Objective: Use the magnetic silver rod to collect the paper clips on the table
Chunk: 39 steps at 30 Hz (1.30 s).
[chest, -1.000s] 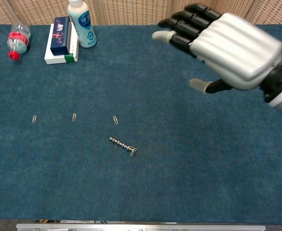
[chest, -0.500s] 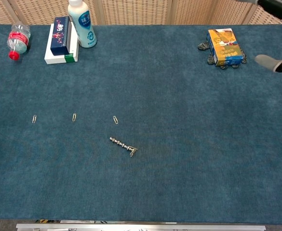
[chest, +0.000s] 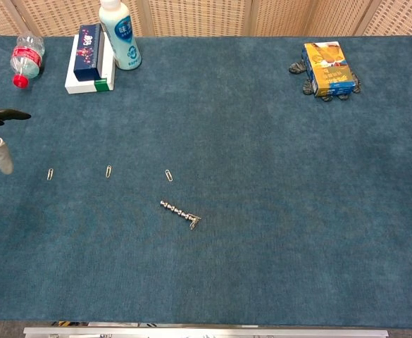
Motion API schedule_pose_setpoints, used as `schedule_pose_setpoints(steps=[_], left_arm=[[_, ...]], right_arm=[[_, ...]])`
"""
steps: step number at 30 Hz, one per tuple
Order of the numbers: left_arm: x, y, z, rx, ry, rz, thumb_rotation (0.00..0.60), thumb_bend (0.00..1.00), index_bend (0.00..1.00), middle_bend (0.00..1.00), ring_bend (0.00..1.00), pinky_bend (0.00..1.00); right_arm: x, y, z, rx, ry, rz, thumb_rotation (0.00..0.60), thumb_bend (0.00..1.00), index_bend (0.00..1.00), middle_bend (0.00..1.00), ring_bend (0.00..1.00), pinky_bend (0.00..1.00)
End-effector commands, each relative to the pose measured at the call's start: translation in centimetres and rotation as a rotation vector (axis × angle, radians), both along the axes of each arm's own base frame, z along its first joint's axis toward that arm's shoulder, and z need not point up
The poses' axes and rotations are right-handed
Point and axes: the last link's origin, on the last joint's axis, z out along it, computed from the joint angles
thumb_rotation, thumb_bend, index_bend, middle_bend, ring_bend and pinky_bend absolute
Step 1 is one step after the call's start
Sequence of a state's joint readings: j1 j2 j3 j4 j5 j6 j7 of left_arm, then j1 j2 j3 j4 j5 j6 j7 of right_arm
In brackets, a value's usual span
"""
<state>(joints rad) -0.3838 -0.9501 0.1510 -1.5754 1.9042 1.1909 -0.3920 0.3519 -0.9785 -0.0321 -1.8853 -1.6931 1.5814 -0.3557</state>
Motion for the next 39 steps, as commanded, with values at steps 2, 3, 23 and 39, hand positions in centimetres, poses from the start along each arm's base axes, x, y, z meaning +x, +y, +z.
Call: schedule_pose_setpoints(steps=[2,3,23,39], left_arm=[[0.8,0.2,-1.0,-0.052,0.011,-0.014,0.600,0.36,0.44,0.02,0.00,0.08],[1.0,0.2,-1.2,-0.066,0.017,-0.018,0.600,0.39,0.44,0.01,0.00,0.08],[4.6,0.3,-5.1,-0.158,0.098,-0.103,0.600,1.00,0.16,0.00,0.00,0.00],[5.2,1.2,-6.2,-0.087,0.099,-0.158,0.600,0.90,0.17,0.32,0.29,0.17]], right_arm=[[-0.2,0.1,0.4,-0.014,-0.007,-0.005,0.600,0.24,0.10,0.07,0.00,0.00],[-0.3,0.1,0.5,-0.017,-0.010,-0.008,0.600,0.24,0.10,0.07,0.00,0.00],[-1.6,0.7,3.2,-0.083,-0.077,-0.031,0.600,0.24,0.13,0.07,0.00,0.00],[-2.3,1.4,5.0,-0.127,-0.110,-0.035,0.600,0.24,0.15,0.07,0.00,0.00]])
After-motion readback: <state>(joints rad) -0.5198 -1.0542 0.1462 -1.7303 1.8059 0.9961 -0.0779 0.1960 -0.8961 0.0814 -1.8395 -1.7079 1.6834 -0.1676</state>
